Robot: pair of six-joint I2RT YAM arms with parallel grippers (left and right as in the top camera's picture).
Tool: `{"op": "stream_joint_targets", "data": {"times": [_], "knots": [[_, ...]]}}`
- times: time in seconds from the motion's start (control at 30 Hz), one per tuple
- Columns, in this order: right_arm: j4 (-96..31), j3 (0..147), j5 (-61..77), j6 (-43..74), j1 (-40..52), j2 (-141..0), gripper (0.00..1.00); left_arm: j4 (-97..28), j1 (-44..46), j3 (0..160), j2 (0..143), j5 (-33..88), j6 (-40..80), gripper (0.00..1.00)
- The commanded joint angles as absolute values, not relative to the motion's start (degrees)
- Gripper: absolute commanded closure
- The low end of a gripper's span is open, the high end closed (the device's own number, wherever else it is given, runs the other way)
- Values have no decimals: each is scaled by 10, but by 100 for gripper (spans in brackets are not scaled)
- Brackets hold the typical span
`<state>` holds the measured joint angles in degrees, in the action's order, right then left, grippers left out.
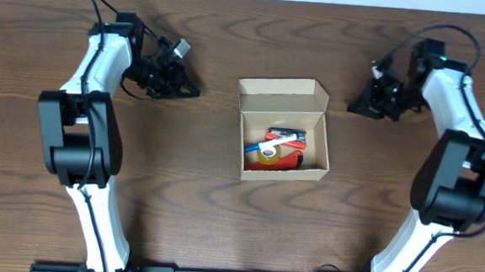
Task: Pack container
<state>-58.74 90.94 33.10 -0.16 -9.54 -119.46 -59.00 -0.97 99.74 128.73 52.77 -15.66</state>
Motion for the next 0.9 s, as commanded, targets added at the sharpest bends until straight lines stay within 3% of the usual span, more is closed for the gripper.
{"op": "stream_joint_targets", "data": {"times": [0.0, 0.87], "knots": [[-580, 908, 350, 22, -74, -1218, 99, -582, -3, 997, 1321, 554, -120, 94], [-531, 907, 347, 84, -48, -1268, 99, -504, 41, 997, 1357, 563, 5, 94]]}}
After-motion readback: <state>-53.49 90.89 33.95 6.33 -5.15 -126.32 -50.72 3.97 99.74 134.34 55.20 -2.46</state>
